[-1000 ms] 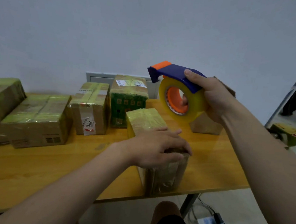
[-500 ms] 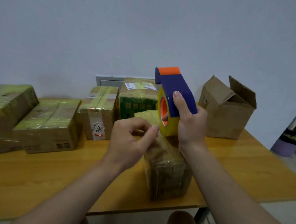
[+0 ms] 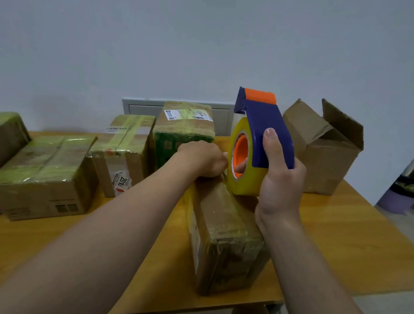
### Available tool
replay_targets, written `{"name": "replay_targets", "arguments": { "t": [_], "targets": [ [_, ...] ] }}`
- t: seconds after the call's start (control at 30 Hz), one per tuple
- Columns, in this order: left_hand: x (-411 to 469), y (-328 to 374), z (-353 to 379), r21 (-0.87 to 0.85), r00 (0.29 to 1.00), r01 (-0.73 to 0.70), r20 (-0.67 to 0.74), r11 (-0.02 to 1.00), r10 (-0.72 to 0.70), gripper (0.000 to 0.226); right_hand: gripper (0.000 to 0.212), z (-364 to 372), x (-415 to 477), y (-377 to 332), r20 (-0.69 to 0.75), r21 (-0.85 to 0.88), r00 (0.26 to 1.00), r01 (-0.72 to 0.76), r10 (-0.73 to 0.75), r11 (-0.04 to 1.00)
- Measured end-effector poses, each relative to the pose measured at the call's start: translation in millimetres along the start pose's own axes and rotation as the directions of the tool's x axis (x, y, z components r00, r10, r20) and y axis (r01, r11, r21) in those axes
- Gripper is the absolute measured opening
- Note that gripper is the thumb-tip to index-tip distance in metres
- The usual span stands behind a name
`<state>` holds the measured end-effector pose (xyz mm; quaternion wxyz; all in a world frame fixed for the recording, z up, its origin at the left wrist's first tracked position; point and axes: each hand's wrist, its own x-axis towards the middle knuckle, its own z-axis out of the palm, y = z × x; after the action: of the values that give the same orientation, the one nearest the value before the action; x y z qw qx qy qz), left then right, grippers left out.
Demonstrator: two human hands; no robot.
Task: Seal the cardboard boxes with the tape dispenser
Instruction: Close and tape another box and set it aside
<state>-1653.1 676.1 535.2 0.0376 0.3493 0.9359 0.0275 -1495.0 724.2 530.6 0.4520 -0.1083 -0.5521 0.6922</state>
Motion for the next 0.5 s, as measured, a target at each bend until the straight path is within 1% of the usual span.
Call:
{"name": "replay_targets", "arguments": {
  "t": [0.1,0.13,0.2,0.23,0.3,0.33,0.37,0.43,0.47,0.5],
  "targets": [
    [4.9,-6.8,1.3,-0.014,1.0,0.002,0.013,1.0,-0.001,0.058,0.02,1.2,1.6,3.7,0.022,-0.001,0.999,0.024,-0.024,1.0],
    [4.1,-9.4,3.3,-0.013,1.0,-0.003,-0.005,1.0,0.003,0.059,0.02,1.8,1.9,5.5,0.028,-0.01,0.999,0.026,-0.026,1.0],
    [1.0,-13.7,8.2,-0.011,0.997,-0.029,-0.072,1.0,0.028,0.053,0.023,3.2,1.4,8.0,0.039,-0.031,0.999,0.025,-0.024,0.999],
    [-2.1,-15.1,10.3,-0.028,0.994,-0.044,-0.1,0.999,0.041,0.05,0.029,4.8,0.3,8.8,0.054,-0.047,0.998,0.03,-0.028,0.998],
    [-10.1,-16.9,14.2,-0.046,0.982,-0.071,-0.179,0.996,0.062,0.041,0.048,8.9,-2.8,9.7,0.093,-0.088,0.995,0.05,-0.042,0.995],
    [-13.3,-16.6,15.6,-0.036,0.965,-0.082,-0.253,0.996,0.071,0.035,0.051,10.2,-4.2,9.6,0.11,-0.101,0.992,0.065,-0.054,0.993],
    [-17.1,-15.5,16.9,-0.025,0.932,-0.094,-0.354,0.995,0.079,0.029,0.052,10.7,-5.3,8.9,0.12,-0.11,0.991,0.075,-0.061,0.991],
    [-25.7,-13.0,18.6,-0.069,0.839,-0.126,-0.541,0.99,0.069,0.025,0.05,10.0,-6.7,7.6,0.114,-0.103,0.992,0.071,-0.059,0.992],
    [-30.1,-12.7,18.4,-0.116,0.813,-0.142,-0.58,0.983,0.049,0.029,0.047,9.3,-7.1,6.8,0.102,-0.086,0.993,0.061,-0.052,0.994],
    [-35.4,-12.6,17.3,-0.168,0.818,-0.16,-0.575,0.973,0.035,0.034,0.045,9.0,-7.8,6.3,0.092,-0.073,0.995,0.053,-0.046,0.996]
  ]
}}
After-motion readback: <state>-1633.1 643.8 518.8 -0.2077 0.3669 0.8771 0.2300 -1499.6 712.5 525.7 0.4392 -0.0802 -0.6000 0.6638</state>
